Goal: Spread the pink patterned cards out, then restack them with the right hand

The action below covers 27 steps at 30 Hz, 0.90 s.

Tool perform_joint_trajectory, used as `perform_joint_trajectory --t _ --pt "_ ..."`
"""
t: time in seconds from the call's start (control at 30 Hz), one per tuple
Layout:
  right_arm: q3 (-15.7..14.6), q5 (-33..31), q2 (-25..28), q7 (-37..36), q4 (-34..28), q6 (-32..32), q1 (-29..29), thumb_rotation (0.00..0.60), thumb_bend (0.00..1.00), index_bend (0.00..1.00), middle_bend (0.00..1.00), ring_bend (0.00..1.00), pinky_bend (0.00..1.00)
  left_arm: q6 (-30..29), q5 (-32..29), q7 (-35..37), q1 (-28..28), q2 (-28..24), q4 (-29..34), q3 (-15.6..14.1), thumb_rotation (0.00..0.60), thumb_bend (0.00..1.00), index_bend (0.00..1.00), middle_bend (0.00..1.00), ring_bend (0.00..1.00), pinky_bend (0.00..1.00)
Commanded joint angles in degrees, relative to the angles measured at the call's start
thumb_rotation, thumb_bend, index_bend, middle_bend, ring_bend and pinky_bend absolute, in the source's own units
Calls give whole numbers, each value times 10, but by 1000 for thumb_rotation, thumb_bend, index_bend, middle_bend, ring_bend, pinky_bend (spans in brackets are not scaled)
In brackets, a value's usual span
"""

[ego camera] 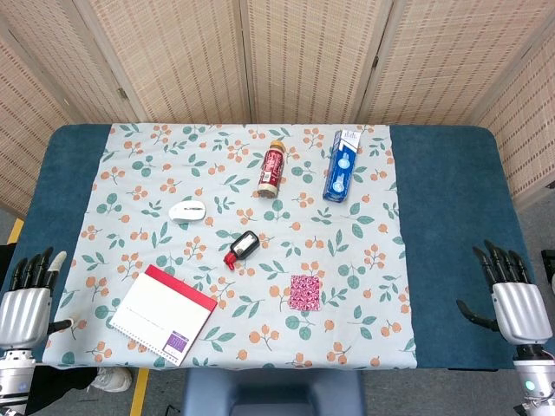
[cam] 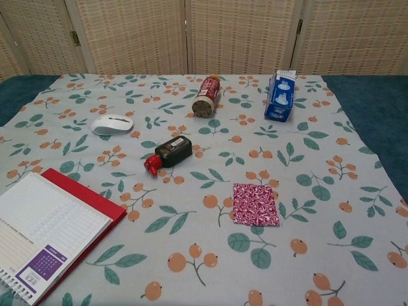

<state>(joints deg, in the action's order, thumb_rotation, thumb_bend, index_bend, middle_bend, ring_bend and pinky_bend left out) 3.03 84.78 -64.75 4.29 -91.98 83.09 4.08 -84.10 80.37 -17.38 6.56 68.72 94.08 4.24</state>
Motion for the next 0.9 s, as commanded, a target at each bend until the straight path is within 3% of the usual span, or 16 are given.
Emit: perform_joint_trajectory --t 0.03,0.9 --pt "1 2 -1 -2 -1 1 2 461 300 0 20 0 0 -1 1 1 1 4 -3 0 600 88 51 0 0 0" --pt "-2 36 -3 -16 -6 7 13 463 301 0 38 0 0 -9 12 15 -4 11 -13 -7 600 88 58 0 0 0"
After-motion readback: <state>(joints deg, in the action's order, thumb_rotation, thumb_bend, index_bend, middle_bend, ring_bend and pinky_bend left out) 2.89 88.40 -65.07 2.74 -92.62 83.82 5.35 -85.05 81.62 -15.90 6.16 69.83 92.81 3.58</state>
